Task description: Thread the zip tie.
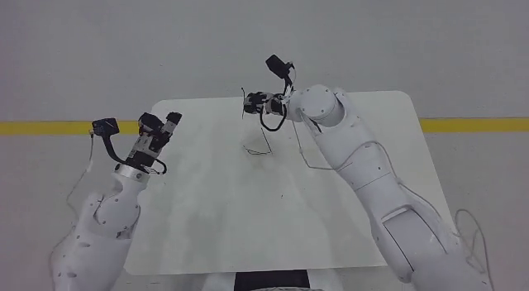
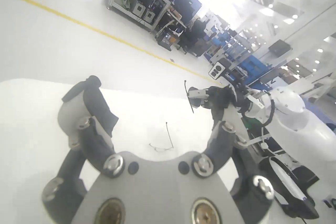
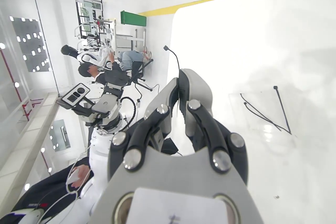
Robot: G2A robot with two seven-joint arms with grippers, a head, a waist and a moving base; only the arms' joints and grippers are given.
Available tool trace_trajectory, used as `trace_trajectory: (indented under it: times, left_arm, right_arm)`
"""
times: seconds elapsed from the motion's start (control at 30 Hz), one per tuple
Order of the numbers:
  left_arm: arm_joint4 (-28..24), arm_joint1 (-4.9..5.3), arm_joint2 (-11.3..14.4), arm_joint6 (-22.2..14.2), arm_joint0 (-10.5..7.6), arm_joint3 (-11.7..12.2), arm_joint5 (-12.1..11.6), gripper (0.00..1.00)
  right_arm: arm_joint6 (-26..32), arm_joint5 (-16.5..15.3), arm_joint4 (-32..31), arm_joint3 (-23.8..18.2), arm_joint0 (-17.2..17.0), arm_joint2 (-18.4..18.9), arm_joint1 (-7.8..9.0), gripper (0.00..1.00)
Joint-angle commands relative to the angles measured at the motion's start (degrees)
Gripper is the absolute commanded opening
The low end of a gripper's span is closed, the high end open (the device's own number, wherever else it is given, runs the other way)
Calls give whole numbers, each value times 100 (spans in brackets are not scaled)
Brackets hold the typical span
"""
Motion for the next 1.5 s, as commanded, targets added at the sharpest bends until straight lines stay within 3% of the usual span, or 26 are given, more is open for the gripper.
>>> trace_trajectory:
  times: [0.0,0.03,0.07,0.13,0.27,0.4,0.63,0.8,1.1,1.17,1.27,1.4,1.47]
  left_arm:
    - [1,0,0,0,0,0,0,100]
    - [1,0,0,0,0,0,0,100]
    - [319,13,22,-20,-41,-70,0,100]
    - [1089,50,68,14,-84,-155,0,100]
    - [2693,168,318,492,-165,-207,0,100]
    - [3890,339,564,1032,-279,-55,0,100]
    - [5517,571,823,1841,-510,335,0,100]
    - [6106,614,931,2188,-657,510,0,100]
    - [6134,614,939,2177,-660,502,13,100]
    - [6312,657,1080,1985,-710,408,98,100]
    - [6312,888,1429,1704,-907,335,510,100]
    - [6312,1332,2157,1680,-1332,473,1255,100]
    - [6312,1607,2681,1717,-1659,616,1596,100]
  right_arm:
    - [0,0,0,0,0,0,0,0]
    - [0,0,0,0,0,0,0,0]
    - [-100,6,-14,-30,-46,-5,1,0]
    - [-284,216,3,-102,-70,-20,-14,0]
    - [-554,757,-38,-182,25,-178,-79,0]
    - [-793,1162,-62,-153,190,-366,-164,0]
    - [-1021,1168,75,279,554,-564,-347,0]
    - [-1136,1168,231,591,735,-627,-481,0]
    - [-1136,1168,231,591,735,-627,-481,0]
    - [-1228,1148,206,537,661,-640,-482,0]
    - [-1400,1168,172,522,582,-659,-506,0]
    - [-1574,1168,331,571,544,-705,-610,0]
    - [-1669,1168,377,639,560,-738,-672,0]
